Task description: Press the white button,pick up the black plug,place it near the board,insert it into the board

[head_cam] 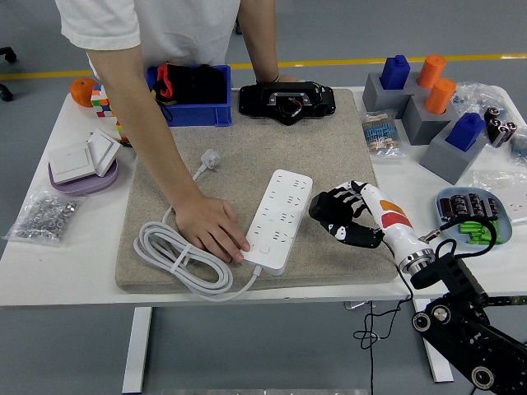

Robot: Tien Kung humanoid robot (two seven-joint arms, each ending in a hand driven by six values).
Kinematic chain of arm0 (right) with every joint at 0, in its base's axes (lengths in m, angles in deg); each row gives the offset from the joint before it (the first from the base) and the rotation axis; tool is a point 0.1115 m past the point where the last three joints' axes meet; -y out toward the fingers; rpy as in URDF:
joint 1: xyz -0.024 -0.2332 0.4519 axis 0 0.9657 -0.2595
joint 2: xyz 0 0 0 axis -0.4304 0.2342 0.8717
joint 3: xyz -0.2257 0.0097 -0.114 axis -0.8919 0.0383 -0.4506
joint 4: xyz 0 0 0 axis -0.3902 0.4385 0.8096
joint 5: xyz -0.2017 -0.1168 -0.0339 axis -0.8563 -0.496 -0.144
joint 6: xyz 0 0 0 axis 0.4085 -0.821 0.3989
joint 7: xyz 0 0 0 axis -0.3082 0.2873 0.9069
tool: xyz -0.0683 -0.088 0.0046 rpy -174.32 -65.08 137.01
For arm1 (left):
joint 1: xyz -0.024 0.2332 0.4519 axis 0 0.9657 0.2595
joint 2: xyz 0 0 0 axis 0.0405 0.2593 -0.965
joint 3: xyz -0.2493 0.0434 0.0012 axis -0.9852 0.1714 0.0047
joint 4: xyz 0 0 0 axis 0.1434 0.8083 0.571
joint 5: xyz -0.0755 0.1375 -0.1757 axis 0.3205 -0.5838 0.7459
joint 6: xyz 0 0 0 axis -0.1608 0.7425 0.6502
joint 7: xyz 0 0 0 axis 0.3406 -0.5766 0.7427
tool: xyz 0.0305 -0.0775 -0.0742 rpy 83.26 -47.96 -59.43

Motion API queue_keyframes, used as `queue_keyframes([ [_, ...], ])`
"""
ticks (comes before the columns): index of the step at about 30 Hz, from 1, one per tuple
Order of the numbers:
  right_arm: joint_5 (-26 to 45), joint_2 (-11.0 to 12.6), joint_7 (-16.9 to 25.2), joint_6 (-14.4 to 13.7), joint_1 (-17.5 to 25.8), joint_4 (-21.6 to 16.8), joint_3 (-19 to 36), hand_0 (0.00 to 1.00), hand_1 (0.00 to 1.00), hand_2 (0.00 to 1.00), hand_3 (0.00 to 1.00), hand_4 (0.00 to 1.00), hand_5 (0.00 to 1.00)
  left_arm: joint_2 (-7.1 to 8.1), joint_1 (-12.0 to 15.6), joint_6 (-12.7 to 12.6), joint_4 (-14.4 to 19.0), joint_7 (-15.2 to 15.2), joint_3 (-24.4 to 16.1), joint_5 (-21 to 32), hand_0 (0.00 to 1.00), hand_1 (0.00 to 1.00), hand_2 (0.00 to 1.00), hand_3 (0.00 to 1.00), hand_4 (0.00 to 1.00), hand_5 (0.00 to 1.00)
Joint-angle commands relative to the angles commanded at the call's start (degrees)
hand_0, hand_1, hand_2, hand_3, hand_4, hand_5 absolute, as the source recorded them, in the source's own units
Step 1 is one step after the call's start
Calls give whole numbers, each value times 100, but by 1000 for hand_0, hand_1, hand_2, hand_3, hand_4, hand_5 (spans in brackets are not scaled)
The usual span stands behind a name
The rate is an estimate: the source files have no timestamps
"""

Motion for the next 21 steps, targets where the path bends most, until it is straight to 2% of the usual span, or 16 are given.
queue_keyframes([
  [6, 46, -97, -1, -5, -293, -57, -246, 351, 227, 265, 446, 705, 2, 1, -11, 3, 0, -4, 23, 26, 707, 666, 584, 682, 665, 273],
  [11, 140, -230, 18, -7, -595, 138, -536, 350, 226, 265, 445, 705, 2, 12, -12, 4, 0, 3, -1, -2, 707, 666, 584, 682, 665, 274],
  [21, 198, -334, 16, -12, -746, 382, -825, 351, 225, 265, 446, 705, 2, 15, 7, 3, 0, 15, -22, -20, 707, 666, 584, 682, 665, 273],
])
